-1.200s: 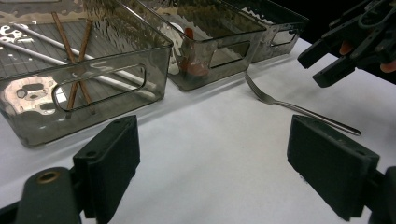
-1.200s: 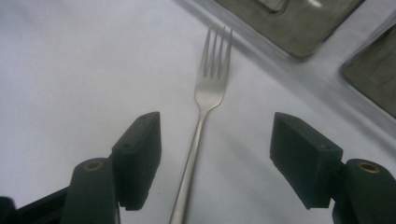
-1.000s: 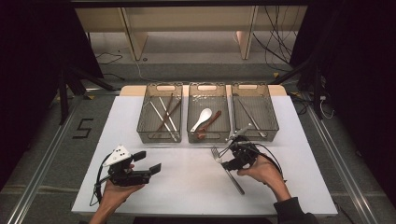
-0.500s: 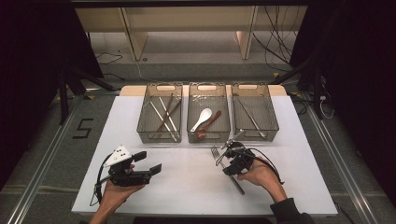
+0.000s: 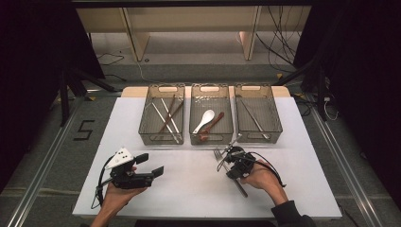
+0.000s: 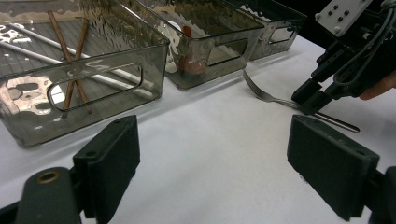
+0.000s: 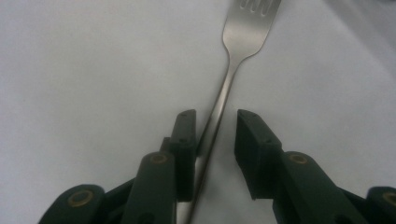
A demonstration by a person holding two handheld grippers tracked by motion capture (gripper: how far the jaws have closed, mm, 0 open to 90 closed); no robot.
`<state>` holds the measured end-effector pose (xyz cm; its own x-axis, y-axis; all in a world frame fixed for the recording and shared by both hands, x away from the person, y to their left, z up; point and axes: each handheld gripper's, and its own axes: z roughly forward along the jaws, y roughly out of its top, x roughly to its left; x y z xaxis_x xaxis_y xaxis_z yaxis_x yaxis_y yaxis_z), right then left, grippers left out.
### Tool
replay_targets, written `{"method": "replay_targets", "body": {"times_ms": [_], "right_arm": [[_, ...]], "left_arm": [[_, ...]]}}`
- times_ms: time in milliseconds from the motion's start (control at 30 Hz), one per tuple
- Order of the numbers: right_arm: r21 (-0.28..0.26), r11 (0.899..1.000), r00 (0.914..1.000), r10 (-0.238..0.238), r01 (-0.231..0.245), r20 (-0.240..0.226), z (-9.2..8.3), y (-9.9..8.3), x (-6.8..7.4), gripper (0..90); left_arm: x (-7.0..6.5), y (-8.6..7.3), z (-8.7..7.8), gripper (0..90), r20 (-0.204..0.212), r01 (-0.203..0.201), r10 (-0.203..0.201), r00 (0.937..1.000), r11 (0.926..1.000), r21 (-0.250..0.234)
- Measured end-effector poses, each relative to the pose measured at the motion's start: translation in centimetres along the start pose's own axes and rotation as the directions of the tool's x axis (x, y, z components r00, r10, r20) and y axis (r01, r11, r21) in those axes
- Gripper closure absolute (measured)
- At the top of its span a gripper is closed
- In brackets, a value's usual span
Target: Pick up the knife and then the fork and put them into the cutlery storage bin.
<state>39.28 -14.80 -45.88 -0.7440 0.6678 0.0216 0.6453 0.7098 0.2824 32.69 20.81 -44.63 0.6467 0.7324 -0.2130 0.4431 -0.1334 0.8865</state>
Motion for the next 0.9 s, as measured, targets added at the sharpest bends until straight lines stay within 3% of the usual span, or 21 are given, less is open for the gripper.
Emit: {"method": "replay_targets", "body": {"times_ms": [700, 900], "right_arm": [[0.027, 0.999, 0.9996, -0.029, 0.029, 0.005, 0.06, 0.31, -0.05, 83.0], [0.030, 0.998, 0.9981, -0.060, 0.060, 0.013, 0.07, 0.33, 0.11, 84.7]], "left_arm": [[-0.12, -0.02, 0.04, 16.7, 0.002, -0.003, 0.003, 1.0000, 1.0000, 0.004], [-0.12, -0.01, 0.03, 16.7, 0.002, -0.002, 0.002, 1.0000, 1.0000, 0.001]]}}
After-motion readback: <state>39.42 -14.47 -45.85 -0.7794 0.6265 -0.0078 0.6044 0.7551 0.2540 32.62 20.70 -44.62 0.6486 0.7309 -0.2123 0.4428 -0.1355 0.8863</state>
